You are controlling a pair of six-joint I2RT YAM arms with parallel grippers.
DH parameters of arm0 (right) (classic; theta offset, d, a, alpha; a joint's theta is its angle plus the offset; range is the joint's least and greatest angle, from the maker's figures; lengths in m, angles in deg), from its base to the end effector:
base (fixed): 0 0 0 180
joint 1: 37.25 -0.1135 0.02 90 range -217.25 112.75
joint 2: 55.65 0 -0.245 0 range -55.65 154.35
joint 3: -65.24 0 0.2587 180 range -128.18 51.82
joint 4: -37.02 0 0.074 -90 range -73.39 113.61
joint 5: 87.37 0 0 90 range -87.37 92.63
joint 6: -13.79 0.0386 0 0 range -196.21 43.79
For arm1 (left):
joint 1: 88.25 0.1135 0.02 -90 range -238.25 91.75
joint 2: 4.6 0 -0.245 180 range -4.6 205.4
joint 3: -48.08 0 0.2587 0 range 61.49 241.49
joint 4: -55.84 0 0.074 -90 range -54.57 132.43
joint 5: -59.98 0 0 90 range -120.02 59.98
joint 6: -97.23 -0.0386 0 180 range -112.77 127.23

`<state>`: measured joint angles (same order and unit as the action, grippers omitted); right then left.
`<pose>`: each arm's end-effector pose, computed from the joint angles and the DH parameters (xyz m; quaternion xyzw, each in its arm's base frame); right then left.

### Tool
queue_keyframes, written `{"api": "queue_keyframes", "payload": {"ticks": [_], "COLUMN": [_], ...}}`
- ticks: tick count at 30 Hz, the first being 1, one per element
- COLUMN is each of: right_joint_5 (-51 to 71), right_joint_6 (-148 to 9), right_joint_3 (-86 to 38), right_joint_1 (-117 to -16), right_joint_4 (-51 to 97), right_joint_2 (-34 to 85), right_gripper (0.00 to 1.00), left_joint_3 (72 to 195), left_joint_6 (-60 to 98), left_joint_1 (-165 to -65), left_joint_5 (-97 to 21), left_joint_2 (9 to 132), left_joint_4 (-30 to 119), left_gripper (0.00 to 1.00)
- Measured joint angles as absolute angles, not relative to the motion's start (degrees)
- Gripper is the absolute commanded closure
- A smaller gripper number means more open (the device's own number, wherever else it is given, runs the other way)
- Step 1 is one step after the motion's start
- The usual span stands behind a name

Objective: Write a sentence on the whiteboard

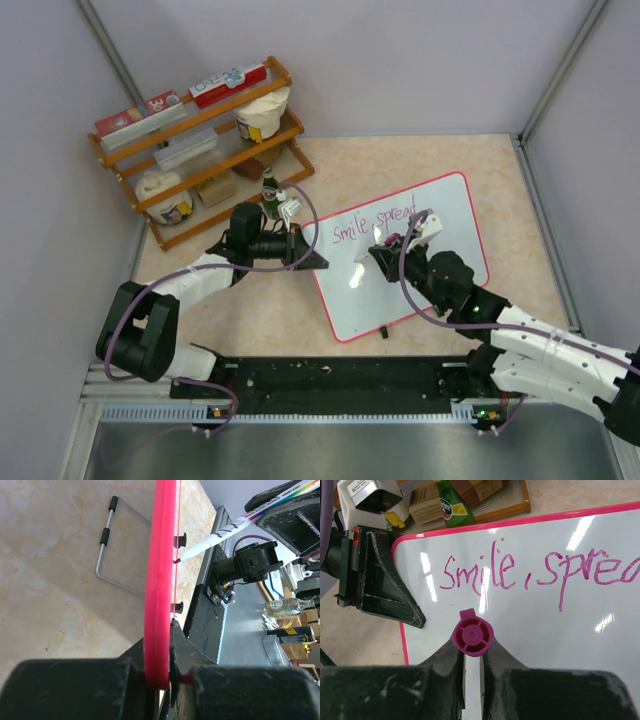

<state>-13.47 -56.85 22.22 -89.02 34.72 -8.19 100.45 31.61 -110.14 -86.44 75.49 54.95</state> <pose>0.1462 0.1682 0.2610 -0.1172 0.7366 0.2974 0.5959 0.2576 -0.1382 0.1889 0.2248 0.7628 -0.5505 0.2540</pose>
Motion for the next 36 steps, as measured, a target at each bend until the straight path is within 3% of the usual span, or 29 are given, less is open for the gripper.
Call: {"api": "queue_keyframes", "payload": {"ticks": [36], "right_joint_5": [-13.8], "right_joint_6": [-55.4], "right_joint_3": [24.6], "right_joint_1": [-89.2], "right_joint_4": [32.7], "right_joint_2": [-10.3], "right_gripper": [1.0], "left_joint_3": [100.4], "left_joint_6": [31.9], "left_joint_1": [-110.1], "left_joint_5": [-86.3], "left_joint_2": [75.5], "left_joint_4": [55.1], "left_gripper": [1.0]}}
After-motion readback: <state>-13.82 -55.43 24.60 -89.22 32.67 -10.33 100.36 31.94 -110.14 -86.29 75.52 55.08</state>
